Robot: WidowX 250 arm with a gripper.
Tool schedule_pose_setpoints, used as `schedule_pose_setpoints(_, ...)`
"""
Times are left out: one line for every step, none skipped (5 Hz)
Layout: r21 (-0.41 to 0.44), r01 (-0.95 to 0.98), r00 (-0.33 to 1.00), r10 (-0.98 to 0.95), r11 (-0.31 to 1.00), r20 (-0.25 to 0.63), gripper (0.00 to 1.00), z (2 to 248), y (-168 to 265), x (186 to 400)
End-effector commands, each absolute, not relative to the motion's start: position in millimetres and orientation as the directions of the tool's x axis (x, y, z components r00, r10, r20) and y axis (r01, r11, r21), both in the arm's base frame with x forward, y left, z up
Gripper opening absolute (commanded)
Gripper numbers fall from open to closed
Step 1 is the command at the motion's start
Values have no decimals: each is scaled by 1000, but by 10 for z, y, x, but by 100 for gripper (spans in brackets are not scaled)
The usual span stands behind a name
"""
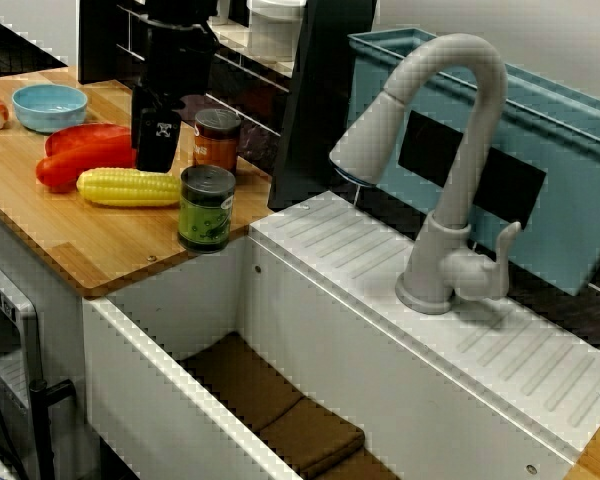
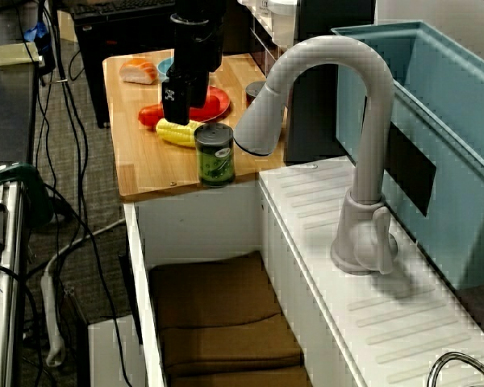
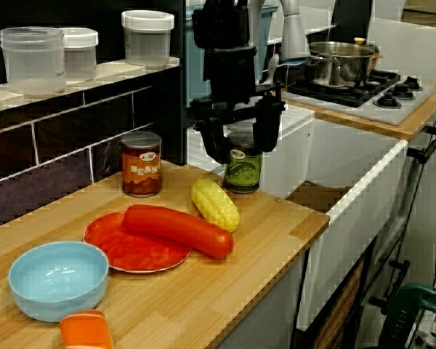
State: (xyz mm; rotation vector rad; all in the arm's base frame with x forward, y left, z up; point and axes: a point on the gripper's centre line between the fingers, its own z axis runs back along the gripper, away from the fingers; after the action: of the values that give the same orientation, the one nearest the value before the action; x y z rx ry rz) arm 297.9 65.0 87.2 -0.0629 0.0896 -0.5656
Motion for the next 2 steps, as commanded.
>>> schedule_pose_setpoints(-93, 566, 822, -569, 819, -18, 100, 1076, 575, 3092)
schedule_pose_setpoints(-131, 506, 859, -512, 852, -9, 100, 1098, 518, 3108)
